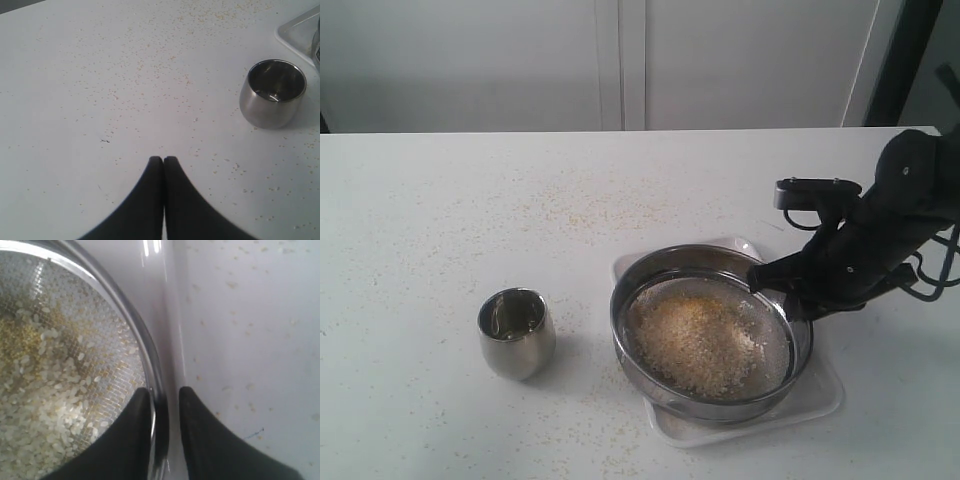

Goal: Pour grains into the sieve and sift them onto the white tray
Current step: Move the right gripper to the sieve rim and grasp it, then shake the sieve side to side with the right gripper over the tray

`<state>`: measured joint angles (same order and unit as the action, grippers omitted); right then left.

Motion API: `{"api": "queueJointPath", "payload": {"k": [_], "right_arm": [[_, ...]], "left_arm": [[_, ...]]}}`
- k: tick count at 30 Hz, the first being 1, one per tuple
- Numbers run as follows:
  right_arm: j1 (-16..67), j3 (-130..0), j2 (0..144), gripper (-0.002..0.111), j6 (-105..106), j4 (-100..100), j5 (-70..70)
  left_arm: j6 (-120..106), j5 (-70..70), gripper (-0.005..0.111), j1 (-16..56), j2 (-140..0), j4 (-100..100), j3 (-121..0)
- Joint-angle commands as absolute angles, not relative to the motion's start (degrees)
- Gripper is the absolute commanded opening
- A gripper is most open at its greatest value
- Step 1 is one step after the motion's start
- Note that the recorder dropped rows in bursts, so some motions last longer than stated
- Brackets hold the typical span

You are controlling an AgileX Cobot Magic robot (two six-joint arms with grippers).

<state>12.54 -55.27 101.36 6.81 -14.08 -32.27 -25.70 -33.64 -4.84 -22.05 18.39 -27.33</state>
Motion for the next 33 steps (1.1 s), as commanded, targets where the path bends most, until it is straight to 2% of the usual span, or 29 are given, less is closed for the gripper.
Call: {"api": "queueJointPath", "payload": {"k": [1, 13, 22, 33], "right_arm": [[12.6, -55.4, 102.5, 0.021, 7.4, -13.4, -32.4], [12.6, -55.4, 104.4, 0.020, 7.3, -13.7, -33.1], [12.6, -55.4, 104.5, 0.000, 5.5, -13.7, -33.4], [12.6, -55.4, 104.5, 0.000, 5.2, -13.7, -31.7]], "left_arm": [[-25.7, -34.1, 0.000, -4.5, -21.6, 18.8, -27.0], [-25.7, -34.1, 0.000, -4.5, -21.6, 18.8, -27.0], [-25.7, -34.1, 0.000, -4.5, -21.6, 18.8, -27.0], [-25.7, -34.1, 0.000, -4.5, -21.6, 18.8, -27.0]]}}
